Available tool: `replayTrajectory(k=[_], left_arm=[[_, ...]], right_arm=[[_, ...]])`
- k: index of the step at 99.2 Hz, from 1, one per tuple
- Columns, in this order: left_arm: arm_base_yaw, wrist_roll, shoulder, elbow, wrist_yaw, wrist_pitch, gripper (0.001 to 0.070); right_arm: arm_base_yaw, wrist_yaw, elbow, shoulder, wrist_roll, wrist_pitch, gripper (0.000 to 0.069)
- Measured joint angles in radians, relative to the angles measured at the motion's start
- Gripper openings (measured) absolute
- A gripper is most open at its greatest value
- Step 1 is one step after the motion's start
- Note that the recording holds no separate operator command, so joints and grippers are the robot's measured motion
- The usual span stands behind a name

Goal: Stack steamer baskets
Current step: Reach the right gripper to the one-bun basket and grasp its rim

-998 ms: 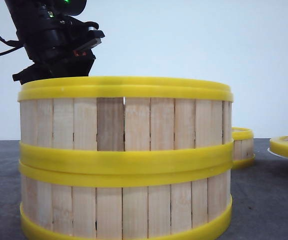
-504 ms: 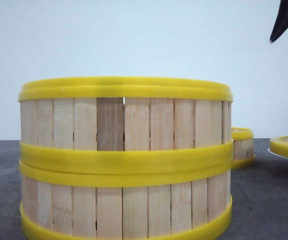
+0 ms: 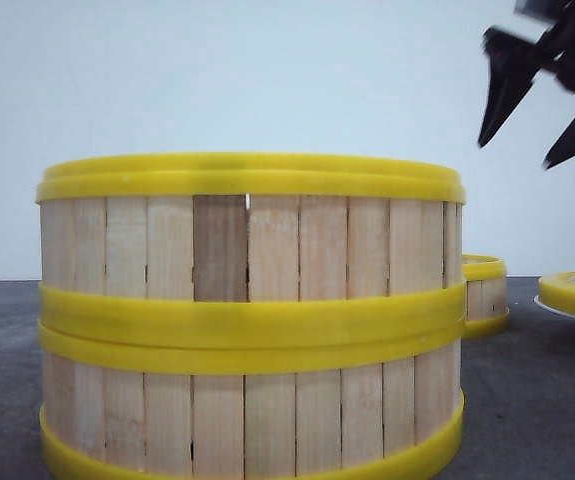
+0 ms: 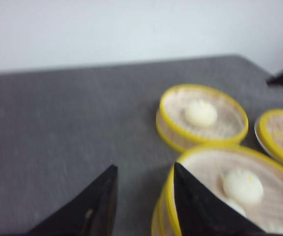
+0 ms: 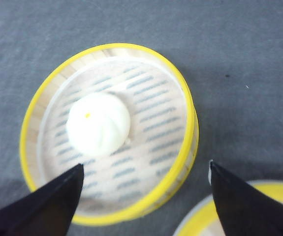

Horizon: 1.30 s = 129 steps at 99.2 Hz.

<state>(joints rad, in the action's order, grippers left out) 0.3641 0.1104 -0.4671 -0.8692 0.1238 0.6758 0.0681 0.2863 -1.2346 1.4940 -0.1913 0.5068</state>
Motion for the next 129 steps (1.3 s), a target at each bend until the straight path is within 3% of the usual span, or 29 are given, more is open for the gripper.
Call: replayTrajectory(k=[23, 47, 63, 86, 106, 129], left_arm=[[0.0, 0.038, 0.111, -0.011, 0.006, 0.089, 0.0201], [0.0, 0.059, 0.128, -0.011, 0.006, 0.152, 0.0201], [0.0, 0.063, 0.128, -0.011, 0.006, 0.159, 0.0201], [0.0, 0.063, 0.128, -0.011, 0.006, 0.159, 0.0201], [0.0, 0.063, 0.128, -0.011, 0.006, 0.159, 0.0201], [0.0, 0.063, 0.128, -0.011, 0.006, 0.159, 0.0201]], right_arm=[[0.017, -0.084, -0.107, 0.201, -0.015, -0.003, 0.0503], [0.041, -0.139, -0.126, 0.331, -0.035, -0.076, 0.0456], [0.05, -0.159, -0.127, 0.386, -0.05, -0.105, 0.035], [0.05, -0.17, -0.127, 0.422, -0.075, -0.122, 0.0312], [0.05, -0.187, -0.127, 0.425, -0.076, -0.132, 0.0167], [0.05, -0.21, -0.127, 0.433, -0.076, -0.129, 0.0102]])
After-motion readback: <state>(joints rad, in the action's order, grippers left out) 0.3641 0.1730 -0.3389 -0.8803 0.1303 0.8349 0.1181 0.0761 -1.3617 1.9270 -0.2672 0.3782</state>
